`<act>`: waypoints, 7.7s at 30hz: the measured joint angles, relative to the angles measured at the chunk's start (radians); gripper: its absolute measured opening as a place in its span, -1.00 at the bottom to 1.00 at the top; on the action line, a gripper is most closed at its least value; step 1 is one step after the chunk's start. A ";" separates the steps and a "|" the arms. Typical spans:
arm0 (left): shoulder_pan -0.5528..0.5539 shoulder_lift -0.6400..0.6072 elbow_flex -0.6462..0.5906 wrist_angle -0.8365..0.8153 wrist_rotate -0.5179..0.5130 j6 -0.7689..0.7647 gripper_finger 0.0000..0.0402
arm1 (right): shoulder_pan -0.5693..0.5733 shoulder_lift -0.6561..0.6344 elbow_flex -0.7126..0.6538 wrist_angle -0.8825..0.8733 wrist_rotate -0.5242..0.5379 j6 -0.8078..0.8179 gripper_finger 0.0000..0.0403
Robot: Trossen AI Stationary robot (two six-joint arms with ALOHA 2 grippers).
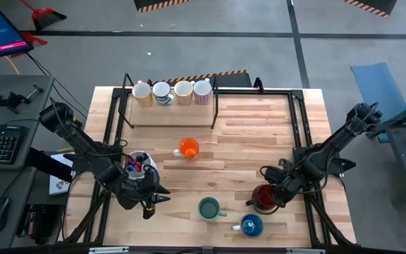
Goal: Place coffee mugs
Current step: Put the black mug on the shelf, then move the blue mug to the center of the table
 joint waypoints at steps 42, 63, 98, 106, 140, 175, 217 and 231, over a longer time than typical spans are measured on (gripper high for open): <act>-0.038 -0.025 0.000 -0.099 0.060 -0.069 -0.50 | -0.467 0.091 0.445 0.005 0.308 -0.420 -0.99; -0.170 -0.127 0.000 -0.244 -0.141 -0.107 -0.50 | -0.902 0.829 1.348 -0.131 -0.010 -1.106 -1.00; -0.170 -0.126 0.000 -0.231 -0.205 -0.096 -0.50 | -1.048 1.053 1.415 -0.135 0.033 -1.228 -1.00; -0.170 -0.126 0.000 -0.213 -0.217 -0.096 -0.50 | -1.050 1.098 1.413 -0.145 0.071 -1.246 -1.00; -0.170 -0.126 0.000 -0.212 -0.218 -0.097 -0.50 | -1.060 1.123 1.415 -0.177 0.132 -1.227 -0.80; -0.170 -0.126 0.000 -0.217 -0.219 -0.105 -0.50 | -0.990 1.032 1.528 -0.317 0.152 -1.178 -0.54; -0.097 -0.127 0.000 -0.153 -0.210 -0.101 -0.50 | -0.208 0.908 1.497 -0.678 -0.107 -0.508 -0.54; -0.098 -0.127 0.000 -0.133 -0.136 -0.069 -0.50 | 0.051 0.907 1.497 -0.678 -0.018 -0.174 -0.54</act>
